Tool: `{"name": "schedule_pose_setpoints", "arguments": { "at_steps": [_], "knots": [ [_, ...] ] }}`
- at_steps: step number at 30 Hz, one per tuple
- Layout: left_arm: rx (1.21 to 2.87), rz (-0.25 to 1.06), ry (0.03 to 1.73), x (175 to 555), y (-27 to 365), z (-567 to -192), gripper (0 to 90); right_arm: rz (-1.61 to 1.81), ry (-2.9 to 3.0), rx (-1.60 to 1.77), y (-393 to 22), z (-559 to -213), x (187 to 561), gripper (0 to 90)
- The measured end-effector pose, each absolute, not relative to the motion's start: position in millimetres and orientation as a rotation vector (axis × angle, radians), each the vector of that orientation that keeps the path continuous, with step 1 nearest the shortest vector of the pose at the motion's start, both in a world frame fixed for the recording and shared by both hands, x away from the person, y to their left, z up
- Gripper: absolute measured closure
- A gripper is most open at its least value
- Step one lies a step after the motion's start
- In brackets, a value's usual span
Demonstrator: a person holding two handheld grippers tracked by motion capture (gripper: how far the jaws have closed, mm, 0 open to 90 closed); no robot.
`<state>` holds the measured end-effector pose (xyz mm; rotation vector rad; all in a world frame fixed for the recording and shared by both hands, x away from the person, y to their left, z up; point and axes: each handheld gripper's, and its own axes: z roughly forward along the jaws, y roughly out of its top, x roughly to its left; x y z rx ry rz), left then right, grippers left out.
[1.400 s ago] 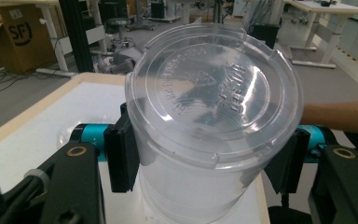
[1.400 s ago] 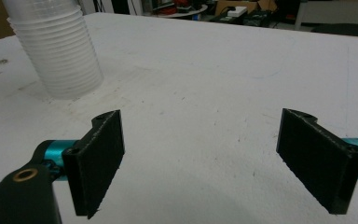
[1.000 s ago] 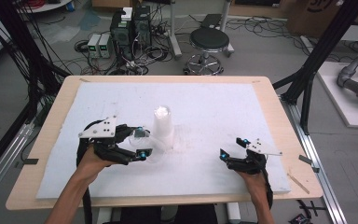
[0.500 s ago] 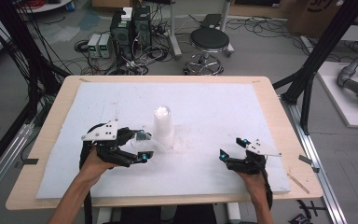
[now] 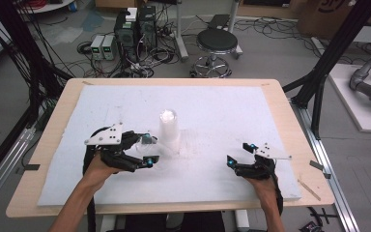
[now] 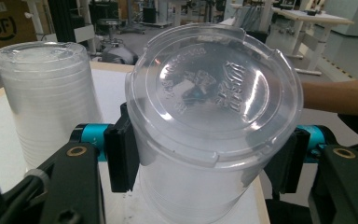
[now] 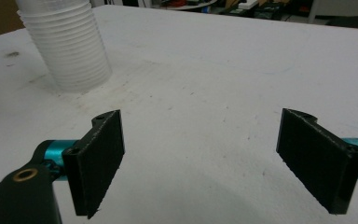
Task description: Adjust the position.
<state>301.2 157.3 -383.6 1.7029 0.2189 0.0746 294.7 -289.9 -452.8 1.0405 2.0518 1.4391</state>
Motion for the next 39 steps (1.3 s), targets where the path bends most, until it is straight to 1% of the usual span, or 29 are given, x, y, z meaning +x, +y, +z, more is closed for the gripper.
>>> {"name": "schedule_pose_setpoints", "arguments": {
  "at_steps": [7,13,23,32,39],
  "knots": [
    [1.699,0.076,0.221,302,157,-386,38.2,1.493,2.091,0.946,-281,-438,296,15.1],
    [1.697,0.083,0.215,302,155,-387,38.2,1.563,2.149,0.804,-270,-419,293,15.0],
    [1.647,0.072,0.211,301,150,-386,38.2,1.705,2.312,0.480,-229,-382,294,15.0],
    [1.642,0.059,0.193,299,139,-387,38.4,1.773,2.423,0.308,-196,-377,298,15.0],
    [1.632,0.044,0.170,299,128,-388,38.5,1.859,2.435,0.192,-179,-377,299,15.0]
  ]
}}
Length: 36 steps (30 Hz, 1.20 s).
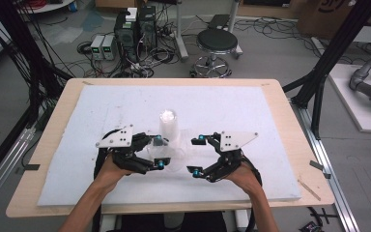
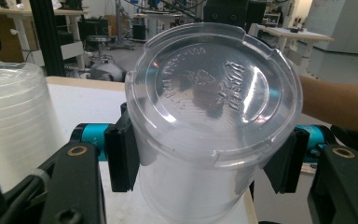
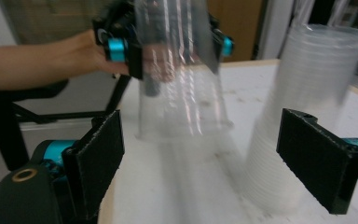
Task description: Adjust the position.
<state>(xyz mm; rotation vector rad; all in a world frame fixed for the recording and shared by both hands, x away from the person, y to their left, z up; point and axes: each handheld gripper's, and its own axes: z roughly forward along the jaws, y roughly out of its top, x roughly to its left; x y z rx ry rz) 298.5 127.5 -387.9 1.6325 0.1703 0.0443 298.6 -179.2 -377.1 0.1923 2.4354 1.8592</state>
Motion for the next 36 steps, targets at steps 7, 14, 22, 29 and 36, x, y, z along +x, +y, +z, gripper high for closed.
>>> {"name": "schedule_pose_setpoints", "arguments": {
  "at_steps": [7,14,22,29,36],
  "knots": [
    [1.624,0.038,0.166,298,124,-389,38.5,1.853,2.443,0.146,-158,-379,299,14.9],
    [1.616,0.033,0.160,298,122,-389,38.5,1.839,2.457,0.146,-145,-384,299,15.0],
    [1.615,0.032,0.152,298,121,-388,38.5,1.851,2.455,0.135,-136,-388,299,15.1],
    [1.618,0.022,0.145,298,119,-389,38.5,1.835,2.477,0.105,-131,-391,297,22.2],
    [1.622,0.024,0.135,298,120,-389,39.1,1.811,2.460,0.090,-132,-389,298,33.4]
  ]
}}
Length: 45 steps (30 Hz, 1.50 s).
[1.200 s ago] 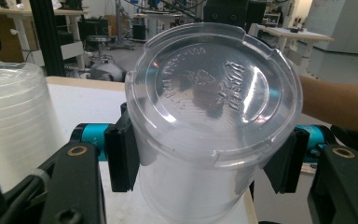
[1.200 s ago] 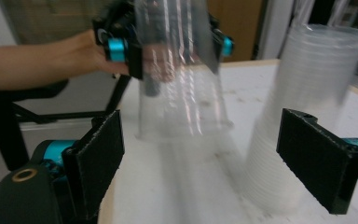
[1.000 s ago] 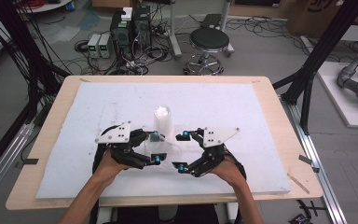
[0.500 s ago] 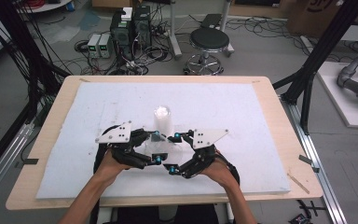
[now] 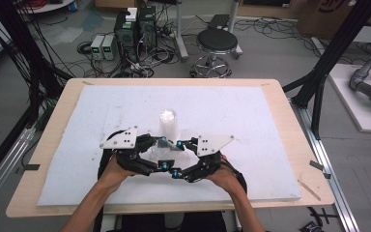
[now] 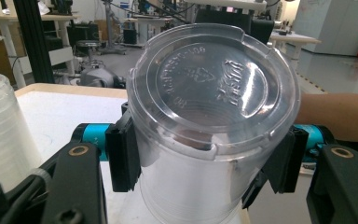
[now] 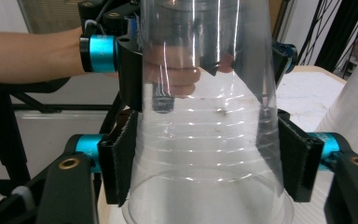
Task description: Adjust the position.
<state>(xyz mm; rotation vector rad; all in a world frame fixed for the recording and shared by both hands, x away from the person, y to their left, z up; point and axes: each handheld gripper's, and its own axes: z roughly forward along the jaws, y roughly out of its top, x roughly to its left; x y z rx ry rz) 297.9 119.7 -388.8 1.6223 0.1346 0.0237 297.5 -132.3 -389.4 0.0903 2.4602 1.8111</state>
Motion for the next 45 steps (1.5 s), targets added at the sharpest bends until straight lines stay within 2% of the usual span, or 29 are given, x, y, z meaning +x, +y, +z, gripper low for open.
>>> {"name": "schedule_pose_setpoints", "arguments": {
  "at_steps": [3,4,5,6,7,9,18,21,34,39,45],
  "knots": [
    [1.623,0.018,0.131,298,119,-389,38.2,1.802,2.462,0.089,-132,-390,297,34.6],
    [1.619,0.018,0.134,298,119,-389,34.9,1.803,2.456,0.083,-132,-390,297,34.7],
    [1.617,0.022,0.144,298,119,-389,20.6,1.787,2.466,0.094,-132,-390,297,34.7],
    [1.623,0.028,0.164,297,118,-388,20.6,1.787,2.466,0.094,-132,-390,297,34.7],
    [1.632,0.032,0.178,297,118,-388,13.9,1.782,2.469,0.097,-133,-390,297,34.7],
    [1.622,0.023,0.183,298,119,-388,9.4,1.782,2.470,0.102,-133,-390,298,34.7],
    [1.685,0.044,0.175,295,123,-383,9.0,1.723,2.510,0.122,-135,-391,298,34.9],
    [1.735,0.012,0.135,292,126,-381,12.6,1.641,2.568,0.117,-135,-388,298,34.7],
    [2.241,0.023,0.123,293,120,-354,13.1,1.075,2.921,0.043,-123,-356,299,34.7],
    [2.443,0.077,0.127,296,112,-348,13.1,0.859,3.007,0.024,-115,-348,301,34.7],
    [2.488,0.073,0.108,297,103,-347,13.1,0.751,3.039,0.028,-110,-343,302,34.7]
  ]
}}
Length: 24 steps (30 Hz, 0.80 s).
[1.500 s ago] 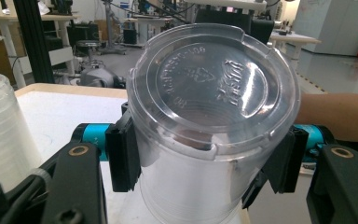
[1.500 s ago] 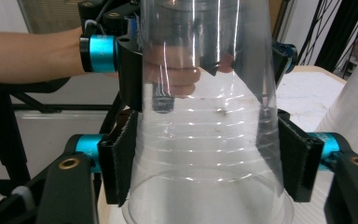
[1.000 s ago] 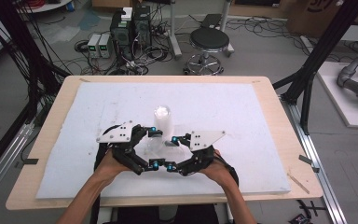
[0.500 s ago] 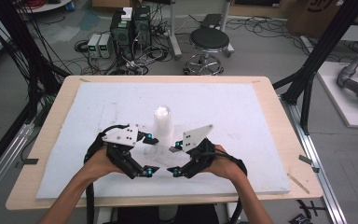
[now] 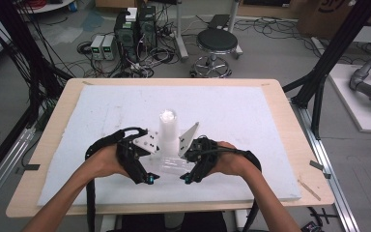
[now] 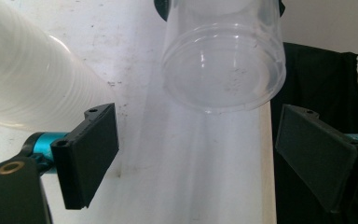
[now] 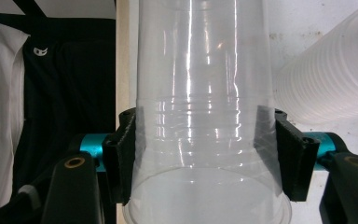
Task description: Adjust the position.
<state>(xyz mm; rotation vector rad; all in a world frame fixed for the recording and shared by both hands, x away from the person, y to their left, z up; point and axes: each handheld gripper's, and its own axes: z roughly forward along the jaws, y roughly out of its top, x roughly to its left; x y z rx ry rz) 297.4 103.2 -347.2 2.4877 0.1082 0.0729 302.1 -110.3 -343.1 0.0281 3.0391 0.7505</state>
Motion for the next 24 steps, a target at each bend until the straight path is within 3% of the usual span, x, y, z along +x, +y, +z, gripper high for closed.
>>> {"name": "schedule_pose_setpoints", "arguments": {
  "at_steps": [16,24],
  "knots": [
    [2.486,0.039,0.089,301,83,-351,18.2,0.726,3.060,0.022,-110,-344,302,34.9],
    [2.477,0.012,0.069,302,79,-354,32.7,0.722,3.059,0.016,-108,-344,303,35.1]
  ]
}}
